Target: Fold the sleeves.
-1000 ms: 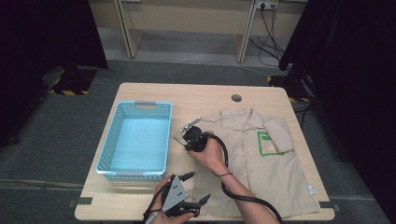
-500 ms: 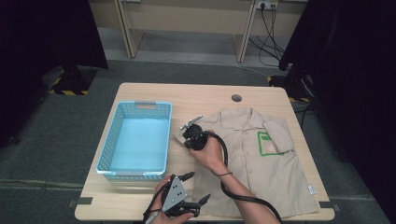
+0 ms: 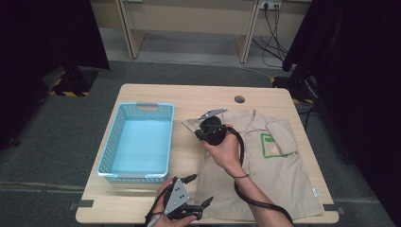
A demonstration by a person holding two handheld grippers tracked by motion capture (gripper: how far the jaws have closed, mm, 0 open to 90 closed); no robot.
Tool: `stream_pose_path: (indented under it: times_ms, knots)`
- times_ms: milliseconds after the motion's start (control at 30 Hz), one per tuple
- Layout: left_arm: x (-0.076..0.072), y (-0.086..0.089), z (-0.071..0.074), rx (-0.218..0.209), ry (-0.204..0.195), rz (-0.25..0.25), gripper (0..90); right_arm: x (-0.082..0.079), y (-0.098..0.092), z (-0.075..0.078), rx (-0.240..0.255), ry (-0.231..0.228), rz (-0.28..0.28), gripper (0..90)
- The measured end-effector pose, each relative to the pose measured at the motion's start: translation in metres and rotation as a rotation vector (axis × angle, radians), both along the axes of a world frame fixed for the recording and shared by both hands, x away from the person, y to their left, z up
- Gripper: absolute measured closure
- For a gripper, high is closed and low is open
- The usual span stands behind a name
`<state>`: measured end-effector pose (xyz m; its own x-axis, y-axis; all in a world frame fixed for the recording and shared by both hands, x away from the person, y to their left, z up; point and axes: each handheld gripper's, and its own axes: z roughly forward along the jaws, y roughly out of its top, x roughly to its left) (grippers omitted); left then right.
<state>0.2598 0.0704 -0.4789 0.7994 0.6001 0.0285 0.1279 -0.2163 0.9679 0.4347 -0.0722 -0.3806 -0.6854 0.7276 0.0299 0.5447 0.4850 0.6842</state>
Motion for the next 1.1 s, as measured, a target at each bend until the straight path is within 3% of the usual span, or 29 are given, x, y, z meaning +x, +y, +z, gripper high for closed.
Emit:
stream_pose_path:
  times_ms: [333, 600, 767, 1100]
  knots:
    - [0.000, 0.000, 0.000, 0.001, 0.002, 0.000, 14.8, 0.002, -0.028, -0.004, 0.021, 0.023, -0.098, 87.6]
    - [0.000, 0.000, 0.000, 0.000, 0.003, 0.000, 14.8, 0.005, -0.050, -0.010, 0.004, 0.027, -0.163, 84.6]
    - [0.000, 0.000, 0.000, -0.004, 0.005, 0.000, 14.8, 0.008, -0.068, -0.011, -0.038, 0.022, -0.237, 70.1]
    - [0.001, 0.001, 0.000, -0.006, 0.015, 0.002, 14.8, 0.006, -0.124, -0.006, -0.011, 0.016, -0.322, 51.9]
